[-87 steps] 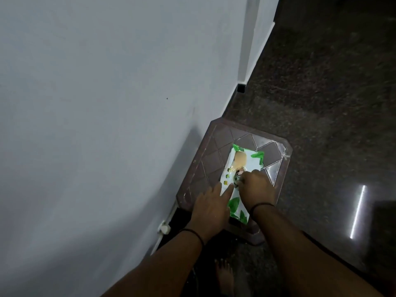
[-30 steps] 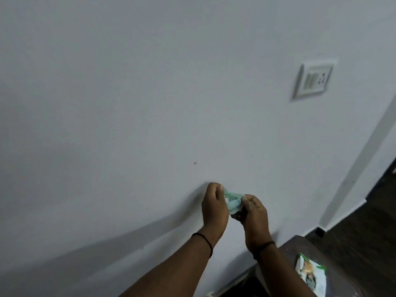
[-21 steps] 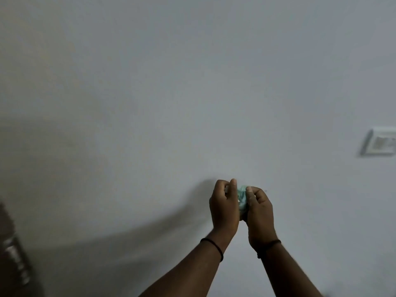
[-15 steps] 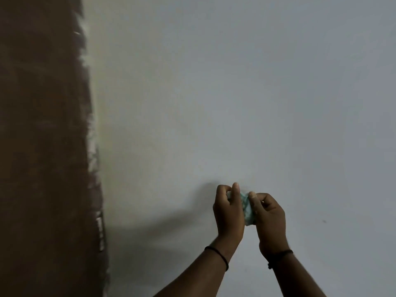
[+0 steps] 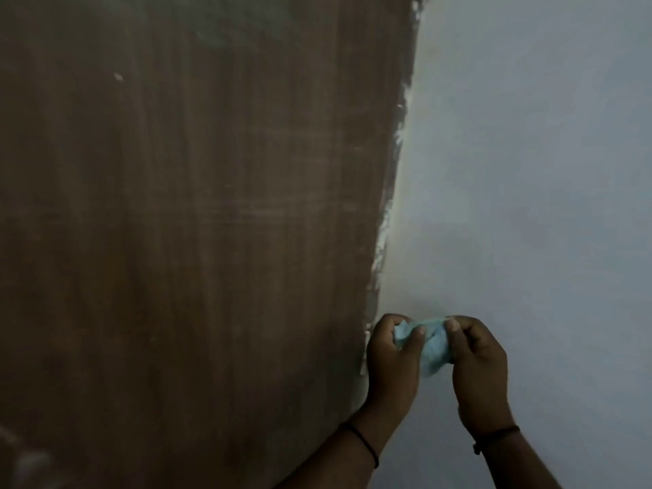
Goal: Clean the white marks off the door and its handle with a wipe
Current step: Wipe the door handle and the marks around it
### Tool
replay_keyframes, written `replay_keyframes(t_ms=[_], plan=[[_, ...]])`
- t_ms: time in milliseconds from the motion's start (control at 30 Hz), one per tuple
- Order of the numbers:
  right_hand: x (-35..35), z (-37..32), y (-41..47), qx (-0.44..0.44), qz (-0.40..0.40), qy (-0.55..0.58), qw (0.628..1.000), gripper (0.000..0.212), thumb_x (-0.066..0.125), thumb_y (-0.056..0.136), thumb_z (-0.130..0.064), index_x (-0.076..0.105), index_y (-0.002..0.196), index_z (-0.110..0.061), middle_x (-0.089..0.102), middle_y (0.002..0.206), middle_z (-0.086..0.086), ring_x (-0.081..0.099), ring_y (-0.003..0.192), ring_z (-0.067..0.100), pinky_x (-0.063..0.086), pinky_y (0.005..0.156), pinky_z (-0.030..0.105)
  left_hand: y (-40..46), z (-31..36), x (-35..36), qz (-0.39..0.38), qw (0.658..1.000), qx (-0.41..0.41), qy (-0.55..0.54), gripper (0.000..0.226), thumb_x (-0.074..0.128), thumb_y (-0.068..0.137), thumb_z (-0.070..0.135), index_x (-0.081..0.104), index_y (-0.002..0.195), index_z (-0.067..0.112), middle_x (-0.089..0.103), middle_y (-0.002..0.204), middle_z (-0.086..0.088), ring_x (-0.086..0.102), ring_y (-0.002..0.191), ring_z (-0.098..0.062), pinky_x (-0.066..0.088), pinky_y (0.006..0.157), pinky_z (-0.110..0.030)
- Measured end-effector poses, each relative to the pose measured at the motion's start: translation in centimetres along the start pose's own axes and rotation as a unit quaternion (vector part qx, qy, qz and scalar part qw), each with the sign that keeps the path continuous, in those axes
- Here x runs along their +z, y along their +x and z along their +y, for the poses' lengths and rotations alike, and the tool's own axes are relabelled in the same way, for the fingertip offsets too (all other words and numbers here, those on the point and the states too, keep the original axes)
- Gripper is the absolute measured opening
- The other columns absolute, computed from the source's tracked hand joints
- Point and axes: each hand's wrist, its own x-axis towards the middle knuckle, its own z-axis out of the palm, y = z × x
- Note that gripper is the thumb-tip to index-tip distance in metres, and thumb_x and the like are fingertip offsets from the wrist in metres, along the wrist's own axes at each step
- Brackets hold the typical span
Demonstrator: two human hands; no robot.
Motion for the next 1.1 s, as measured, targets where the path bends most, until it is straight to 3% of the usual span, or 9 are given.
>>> replay_keyframes(t_ms=[167,267,333,500,600,733,800,1000,1100], plan=[[8.2,-3.4,-1.5,0.0,-0.078,0.113,0.991,0.023,0.05,0.102,-0.017,0.064,0.084,-0.013,0.068,0.081,0.004,0.061,0.072,0.012,0.053,0.066,0.029,1.1,4.0,-7.4,0.15,0.988,0.048,0.009,0.008,0.062,0.093,0.013,0.056,0.09,0.017,0.065,0.085,-0.006,0.064,0.077,-0.014,0.053,0.07,-0.028],[12.5,-6.3,-2.7,0.011,-0.118,0.167,0.979,0.017,0.054,0.1,-0.015,0.066,0.088,-0.014,0.069,0.09,0.009,0.062,0.08,0.017,0.052,0.077,0.041,1.4,6.9,-11.7,0.218,0.973,0.073,-0.012,0.018,0.059,0.094,0.008,0.055,0.088,0.024,0.064,0.074,0.007,0.058,0.061,0.002,0.048,0.056,-0.017],[14.8,-8.5,-3.7,0.03,-0.143,0.216,0.965,0.018,0.057,0.098,-0.016,0.067,0.085,-0.02,0.071,0.085,0.005,0.064,0.077,0.016,0.053,0.072,0.039,1.2,8.8,-14.3,0.237,0.968,0.077,-0.026,0.015,0.055,0.096,0.011,0.057,0.09,0.024,0.065,0.072,0.006,0.058,0.057,-0.001,0.047,0.051,-0.019],[19.7,-13.9,-6.8,0.053,-0.201,0.312,0.927,0.012,0.062,0.096,-0.021,0.068,0.086,-0.017,0.074,0.077,-0.003,0.068,0.068,0.007,0.054,0.056,0.021,-0.2,12.8,-20.5,0.27,0.956,0.115,0.019,0.013,0.055,0.098,0.025,0.059,0.094,0.013,0.067,0.085,-0.01,0.064,0.073,-0.021,0.054,0.065,-0.039],[22.0,-16.3,-8.7,0.056,-0.201,0.321,0.924,0.01,0.065,0.094,-0.02,0.069,0.086,-0.016,0.074,0.075,-0.007,0.069,0.067,0.003,0.052,0.057,0.015,-1.2,14.5,-23.3,0.283,0.947,0.138,0.067,0.021,0.058,0.096,0.027,0.061,0.091,0.007,0.069,0.086,-0.013,0.068,0.081,-0.026,0.055,0.073,-0.035],[24.3,-18.7,-10.7,0.072,-0.202,0.334,0.918,0.007,0.068,0.092,-0.017,0.069,0.087,-0.013,0.074,0.078,0.002,0.07,0.071,0.012,0.056,0.062,0.022,-2.4,15.8,-26.8,0.298,0.941,0.144,0.076,0.002,0.063,0.093,0.014,0.062,0.095,0.015,0.069,0.087,0.001,0.067,0.08,-0.009,0.053,0.071,-0.018],[25.2,-19.8,-11.7,0.064,-0.199,0.342,0.916,0.005,0.066,0.092,-0.01,0.067,0.087,-0.012,0.073,0.079,0.003,0.069,0.074,0.013,0.055,0.068,0.024,-3.0,16.5,-28.5,0.287,0.944,0.15,0.066,0.013,0.063,0.09,0.004,0.063,0.097,0.015,0.068,0.088,0.003,0.065,0.078,-0.004,0.052,0.068,-0.014],[26.9,-23.3,-15.9,0.04,-0.229,0.36,0.904,0.019,0.05,0.095,0.007,0.065,0.099,-0.005,0.072,0.099,0.012,0.069,0.088,0.021,0.058,0.079,0.031,-4.9,18.8,-33.0,0.272,0.937,0.207,0.076,0.034,0.05,0.082,-0.013,0.065,0.096,0.014,0.069,0.09,0.007,0.065,0.08,0.001,0.051,0.068,-0.015],[27.5,-24.8,-18.1,0.062,-0.26,0.367,0.891,0.025,0.046,0.092,0.011,0.067,0.098,-0.001,0.074,0.096,0.013,0.071,0.086,0.024,0.059,0.077,0.031,-6.2,19.4,-35.5,0.291,0.926,0.226,0.082,0.033,0.049,0.084,-0.011,0.064,0.098,0.015,0.069,0.095,-0.001,0.067,0.087,-0.014,0.056,0.074,-0.031]])
